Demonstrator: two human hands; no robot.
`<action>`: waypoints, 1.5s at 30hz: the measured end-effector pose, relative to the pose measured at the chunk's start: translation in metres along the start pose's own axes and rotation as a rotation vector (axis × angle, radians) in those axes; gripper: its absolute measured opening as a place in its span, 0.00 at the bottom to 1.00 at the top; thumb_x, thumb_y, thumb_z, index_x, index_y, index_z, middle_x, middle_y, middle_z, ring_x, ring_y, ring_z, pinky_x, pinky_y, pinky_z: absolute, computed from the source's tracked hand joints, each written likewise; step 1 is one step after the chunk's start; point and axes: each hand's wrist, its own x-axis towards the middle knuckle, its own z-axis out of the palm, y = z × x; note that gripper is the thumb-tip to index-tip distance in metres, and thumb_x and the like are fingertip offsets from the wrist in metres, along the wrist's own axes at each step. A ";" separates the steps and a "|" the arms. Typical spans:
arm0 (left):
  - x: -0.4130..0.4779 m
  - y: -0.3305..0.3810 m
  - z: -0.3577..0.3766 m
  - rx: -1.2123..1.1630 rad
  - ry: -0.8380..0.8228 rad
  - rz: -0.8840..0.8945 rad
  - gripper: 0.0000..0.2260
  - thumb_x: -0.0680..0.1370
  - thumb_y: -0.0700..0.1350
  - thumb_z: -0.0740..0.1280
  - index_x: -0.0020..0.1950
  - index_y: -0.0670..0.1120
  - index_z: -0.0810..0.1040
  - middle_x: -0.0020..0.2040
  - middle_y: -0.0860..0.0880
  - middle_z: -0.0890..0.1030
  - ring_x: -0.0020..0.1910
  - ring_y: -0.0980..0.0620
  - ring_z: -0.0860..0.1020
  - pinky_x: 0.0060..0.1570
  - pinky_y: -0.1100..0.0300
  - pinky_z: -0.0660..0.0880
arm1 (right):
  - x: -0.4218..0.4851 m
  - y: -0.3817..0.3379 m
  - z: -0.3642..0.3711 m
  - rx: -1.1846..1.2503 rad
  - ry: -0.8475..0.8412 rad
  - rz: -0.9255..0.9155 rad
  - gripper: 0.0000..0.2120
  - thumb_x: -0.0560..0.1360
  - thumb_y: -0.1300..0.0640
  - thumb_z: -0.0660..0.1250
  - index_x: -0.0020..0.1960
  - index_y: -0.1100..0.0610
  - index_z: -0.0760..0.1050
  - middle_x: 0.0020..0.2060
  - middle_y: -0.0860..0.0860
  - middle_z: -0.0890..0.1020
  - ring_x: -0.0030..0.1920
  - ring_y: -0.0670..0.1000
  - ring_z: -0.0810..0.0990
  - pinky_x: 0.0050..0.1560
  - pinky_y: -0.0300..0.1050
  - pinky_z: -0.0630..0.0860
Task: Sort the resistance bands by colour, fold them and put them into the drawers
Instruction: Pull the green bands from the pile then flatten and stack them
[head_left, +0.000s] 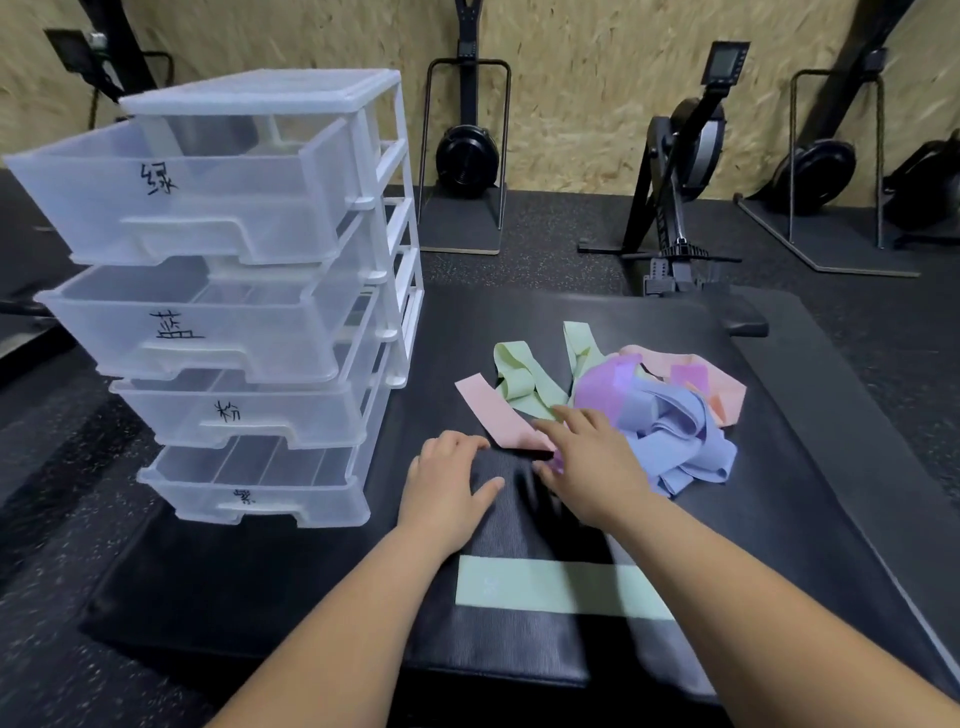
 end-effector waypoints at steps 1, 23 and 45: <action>0.002 -0.003 0.005 0.006 0.000 -0.007 0.23 0.80 0.63 0.68 0.72 0.57 0.72 0.67 0.57 0.72 0.68 0.51 0.69 0.68 0.53 0.68 | 0.011 -0.001 0.000 -0.035 -0.025 -0.013 0.27 0.80 0.41 0.64 0.78 0.42 0.66 0.80 0.48 0.66 0.78 0.59 0.63 0.73 0.57 0.68; -0.005 -0.011 0.022 0.001 0.120 -0.016 0.18 0.80 0.68 0.61 0.64 0.60 0.75 0.64 0.63 0.72 0.66 0.58 0.68 0.69 0.57 0.66 | 0.069 0.021 0.000 0.222 0.329 0.214 0.05 0.74 0.55 0.76 0.46 0.46 0.85 0.39 0.50 0.84 0.46 0.57 0.79 0.42 0.49 0.72; 0.029 0.113 -0.083 -0.363 0.093 0.160 0.18 0.79 0.54 0.74 0.69 0.59 0.79 0.57 0.61 0.82 0.59 0.54 0.76 0.64 0.52 0.74 | -0.030 0.012 -0.136 0.888 0.403 0.145 0.06 0.76 0.57 0.77 0.48 0.47 0.84 0.38 0.43 0.87 0.42 0.44 0.85 0.36 0.35 0.77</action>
